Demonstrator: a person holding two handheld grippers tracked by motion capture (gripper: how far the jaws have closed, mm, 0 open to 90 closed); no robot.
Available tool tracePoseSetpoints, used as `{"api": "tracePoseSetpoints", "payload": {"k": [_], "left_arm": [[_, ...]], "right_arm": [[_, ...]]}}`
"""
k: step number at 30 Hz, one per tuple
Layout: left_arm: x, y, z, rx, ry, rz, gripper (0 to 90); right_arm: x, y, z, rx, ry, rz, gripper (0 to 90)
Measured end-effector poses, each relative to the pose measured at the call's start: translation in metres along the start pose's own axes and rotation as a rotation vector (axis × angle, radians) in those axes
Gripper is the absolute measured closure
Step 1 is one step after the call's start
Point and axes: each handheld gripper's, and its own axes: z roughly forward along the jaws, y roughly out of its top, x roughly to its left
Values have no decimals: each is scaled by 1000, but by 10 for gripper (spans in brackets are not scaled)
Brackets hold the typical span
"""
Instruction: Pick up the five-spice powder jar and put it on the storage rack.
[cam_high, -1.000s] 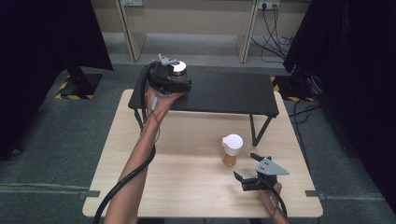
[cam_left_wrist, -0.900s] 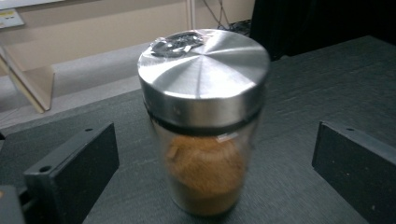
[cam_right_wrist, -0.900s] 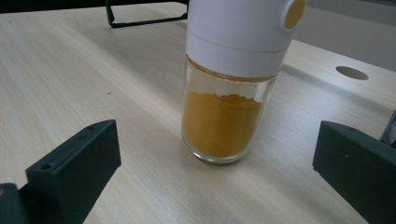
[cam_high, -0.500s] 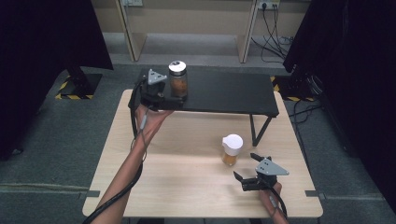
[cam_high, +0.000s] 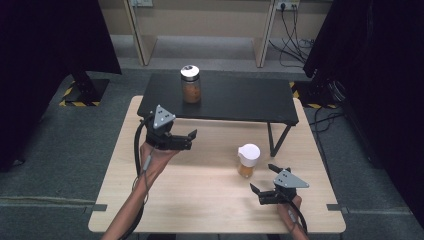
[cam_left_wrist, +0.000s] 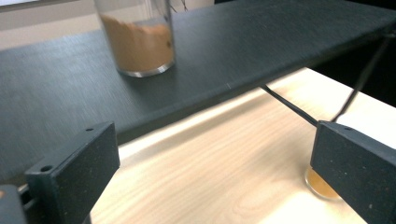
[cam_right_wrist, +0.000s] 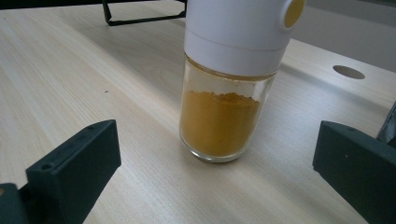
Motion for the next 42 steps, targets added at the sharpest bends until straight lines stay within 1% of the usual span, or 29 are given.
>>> {"api": "tracePoseSetpoints", "payload": {"k": [1,3,4,5,7,9,10,11,13,14,16,20,21,22,23,28,30,31,34,36,37,38,40,42], "left_arm": [[-5,-13,0,10,-3,15,5],[-11,-26,1,14,8,35,2],[-13,-35,2,21,5,39,3],[-13,-41,3,22,1,35,1],[-12,-58,6,21,-17,22,1],[-15,-73,11,34,-19,45,1],[-15,-73,11,34,-19,45,1],[-15,-84,15,40,-27,49,1],[-15,-97,18,37,-26,56,1],[-14,-105,21,35,-30,50,1],[-13,-115,24,37,-35,48,1],[-12,-135,31,39,-34,59,2],[-12,-135,31,39,-34,59,2],[-11,-141,33,38,-36,59,3],[-10,-145,34,35,-41,54,3],[-8,-158,36,15,-45,40,6],[-7,-160,37,13,-45,35,6],[-6,-165,38,8,-47,26,7],[-6,-167,40,14,-44,33,8],[-3,-172,40,9,-44,17,9],[-3,-172,40,9,-44,17,9],[-1,-173,40,6,-45,5,9],[-1,-173,39,0,-42,13,10],[0,-173,40,6,-44,11,11]], "right_arm": [[0,0,0,0,0,-1,7],[0,0,0,1,0,-3,7],[0,0,0,0,0,-3,7],[0,0,0,0,1,-3,7],[0,0,0,1,0,-4,7],[0,0,0,2,0,-6,7],[1,0,0,3,0,-7,7],[1,1,0,3,0,-7,7],[1,1,0,4,-2,-7,7],[1,1,0,3,-2,-7,7],[1,1,0,3,-3,-8,7],[2,1,0,4,-4,-12,7],[2,1,0,4,-4,-12,7],[2,1,0,5,-4,-12,7],[2,1,0,5,-4,-12,7],[2,1,0,5,-5,-13,7],[2,1,0,5,-5,-14,7],[2,1,0,6,-5,-14,7],[3,1,0,6,-6,-14,7],[3,1,0,7,-6,-14,7],[3,1,0,7,-6,-14,7],[3,1,0,7,-7,-15,7],[3,2,0,8,-7,-15,7],[3,2,0,9,-8,-16,7]]}}
